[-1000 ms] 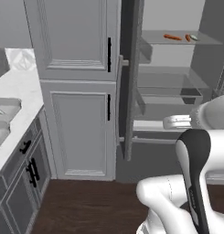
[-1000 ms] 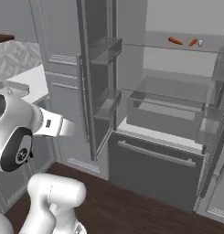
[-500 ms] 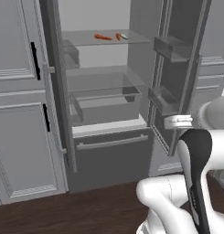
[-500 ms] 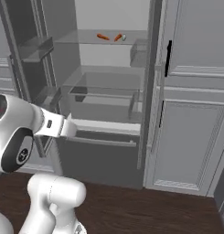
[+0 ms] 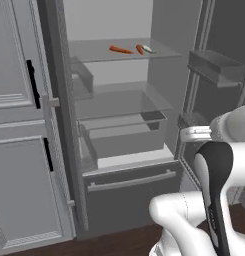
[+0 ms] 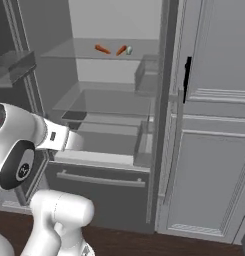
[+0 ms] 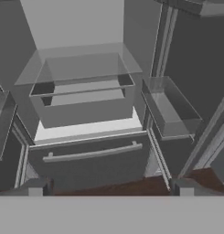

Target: Place one carrot and one fish in each tupperware on the nearby counter, to pack two identical lunches.

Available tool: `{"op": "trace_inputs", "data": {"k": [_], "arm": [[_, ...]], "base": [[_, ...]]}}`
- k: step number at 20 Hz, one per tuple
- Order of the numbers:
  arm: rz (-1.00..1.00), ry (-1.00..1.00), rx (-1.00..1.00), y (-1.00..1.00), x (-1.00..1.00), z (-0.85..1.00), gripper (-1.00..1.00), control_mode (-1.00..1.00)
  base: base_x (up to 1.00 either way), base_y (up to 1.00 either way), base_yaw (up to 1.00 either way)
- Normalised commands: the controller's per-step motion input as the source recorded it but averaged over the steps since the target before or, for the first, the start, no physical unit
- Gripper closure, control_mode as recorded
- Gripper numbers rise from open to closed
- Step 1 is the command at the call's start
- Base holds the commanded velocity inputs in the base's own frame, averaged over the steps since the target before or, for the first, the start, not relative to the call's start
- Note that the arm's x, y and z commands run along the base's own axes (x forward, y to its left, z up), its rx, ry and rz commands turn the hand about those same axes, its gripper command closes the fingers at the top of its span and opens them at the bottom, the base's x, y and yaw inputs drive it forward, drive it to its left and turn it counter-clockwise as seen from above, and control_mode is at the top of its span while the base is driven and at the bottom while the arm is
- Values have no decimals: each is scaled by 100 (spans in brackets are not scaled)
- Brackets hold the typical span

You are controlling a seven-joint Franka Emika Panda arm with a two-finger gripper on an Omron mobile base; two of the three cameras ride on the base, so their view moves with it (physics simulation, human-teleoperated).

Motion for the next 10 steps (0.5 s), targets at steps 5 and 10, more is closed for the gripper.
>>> {"op": "trace_inputs", "data": {"k": [5,10], "arm": [[0,0,0,0,0,0,-100,100],[0,0,0,0,0,0,-100,100]], "base": [[100,1,0],[87,12,0]]}}
